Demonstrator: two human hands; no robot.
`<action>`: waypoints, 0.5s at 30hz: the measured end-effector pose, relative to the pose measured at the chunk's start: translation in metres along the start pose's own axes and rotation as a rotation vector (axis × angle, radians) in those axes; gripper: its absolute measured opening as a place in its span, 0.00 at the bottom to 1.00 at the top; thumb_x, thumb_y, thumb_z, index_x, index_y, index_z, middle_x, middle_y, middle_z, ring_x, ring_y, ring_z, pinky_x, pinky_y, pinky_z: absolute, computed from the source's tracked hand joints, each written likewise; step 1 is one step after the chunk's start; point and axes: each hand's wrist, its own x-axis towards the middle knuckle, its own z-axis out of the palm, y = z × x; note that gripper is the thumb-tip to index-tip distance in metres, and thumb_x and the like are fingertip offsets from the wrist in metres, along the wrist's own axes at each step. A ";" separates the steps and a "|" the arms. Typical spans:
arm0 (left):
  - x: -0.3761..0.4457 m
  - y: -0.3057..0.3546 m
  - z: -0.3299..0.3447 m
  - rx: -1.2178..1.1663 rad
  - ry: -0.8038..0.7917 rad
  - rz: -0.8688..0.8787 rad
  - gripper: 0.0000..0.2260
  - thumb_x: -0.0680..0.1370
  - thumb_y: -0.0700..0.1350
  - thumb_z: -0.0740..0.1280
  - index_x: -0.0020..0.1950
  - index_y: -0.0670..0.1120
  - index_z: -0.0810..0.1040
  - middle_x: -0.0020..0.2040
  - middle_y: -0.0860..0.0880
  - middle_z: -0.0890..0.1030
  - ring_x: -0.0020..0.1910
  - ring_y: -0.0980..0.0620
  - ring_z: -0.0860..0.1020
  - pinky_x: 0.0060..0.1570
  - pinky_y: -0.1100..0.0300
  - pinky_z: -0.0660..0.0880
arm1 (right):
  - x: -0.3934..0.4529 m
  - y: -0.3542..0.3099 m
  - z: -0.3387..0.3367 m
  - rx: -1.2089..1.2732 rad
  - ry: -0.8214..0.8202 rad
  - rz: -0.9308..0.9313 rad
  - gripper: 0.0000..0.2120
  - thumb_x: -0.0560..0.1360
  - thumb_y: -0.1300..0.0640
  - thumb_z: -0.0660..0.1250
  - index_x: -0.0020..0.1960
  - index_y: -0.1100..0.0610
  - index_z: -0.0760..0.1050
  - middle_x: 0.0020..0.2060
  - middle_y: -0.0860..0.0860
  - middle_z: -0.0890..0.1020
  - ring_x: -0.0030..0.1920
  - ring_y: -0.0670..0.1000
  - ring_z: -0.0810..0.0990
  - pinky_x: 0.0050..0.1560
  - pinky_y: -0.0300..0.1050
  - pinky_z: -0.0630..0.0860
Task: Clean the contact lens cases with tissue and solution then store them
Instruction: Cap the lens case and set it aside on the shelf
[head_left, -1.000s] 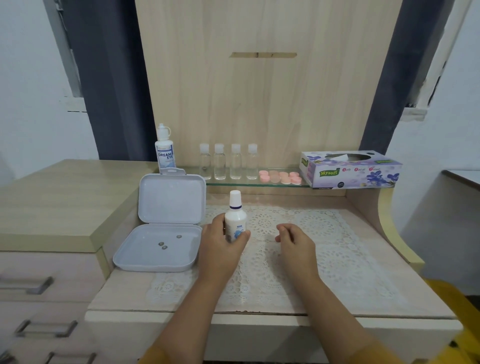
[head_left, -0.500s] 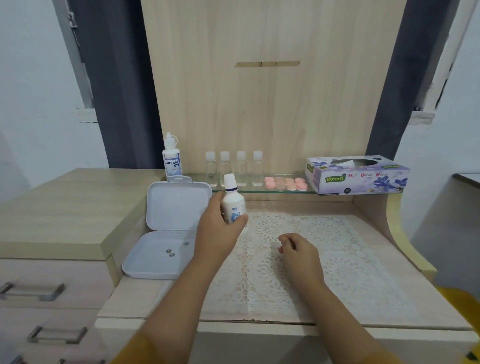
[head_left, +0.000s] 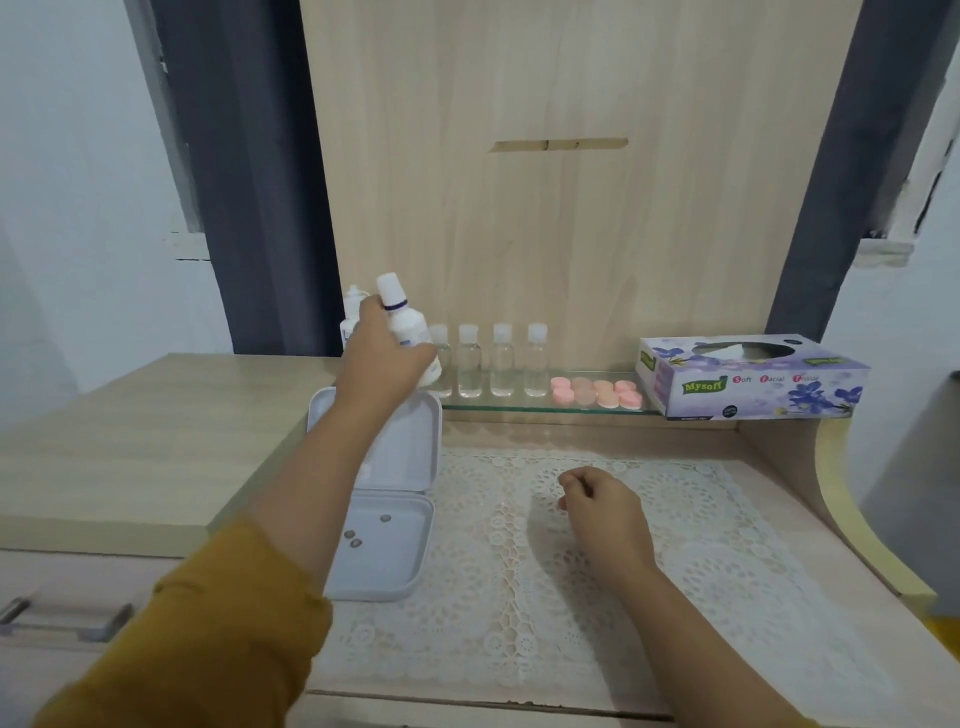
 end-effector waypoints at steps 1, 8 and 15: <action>0.008 -0.001 -0.001 0.027 0.005 -0.001 0.20 0.71 0.41 0.68 0.60 0.45 0.67 0.51 0.50 0.75 0.51 0.45 0.75 0.48 0.53 0.72 | 0.000 -0.001 0.002 -0.005 -0.004 -0.008 0.10 0.81 0.54 0.58 0.49 0.49 0.78 0.38 0.45 0.81 0.40 0.45 0.78 0.42 0.44 0.74; 0.041 -0.015 0.010 0.168 0.035 -0.038 0.22 0.70 0.40 0.71 0.61 0.41 0.67 0.56 0.44 0.73 0.54 0.43 0.74 0.48 0.52 0.71 | 0.003 0.007 0.015 -0.001 0.017 -0.051 0.11 0.81 0.52 0.58 0.54 0.49 0.79 0.38 0.43 0.81 0.41 0.43 0.78 0.38 0.39 0.71; 0.051 -0.031 0.018 0.367 -0.028 -0.099 0.18 0.72 0.38 0.69 0.59 0.42 0.67 0.52 0.44 0.73 0.52 0.42 0.74 0.42 0.54 0.69 | 0.002 0.015 0.019 0.027 0.087 -0.109 0.12 0.81 0.52 0.59 0.58 0.50 0.79 0.39 0.41 0.81 0.43 0.41 0.79 0.43 0.40 0.74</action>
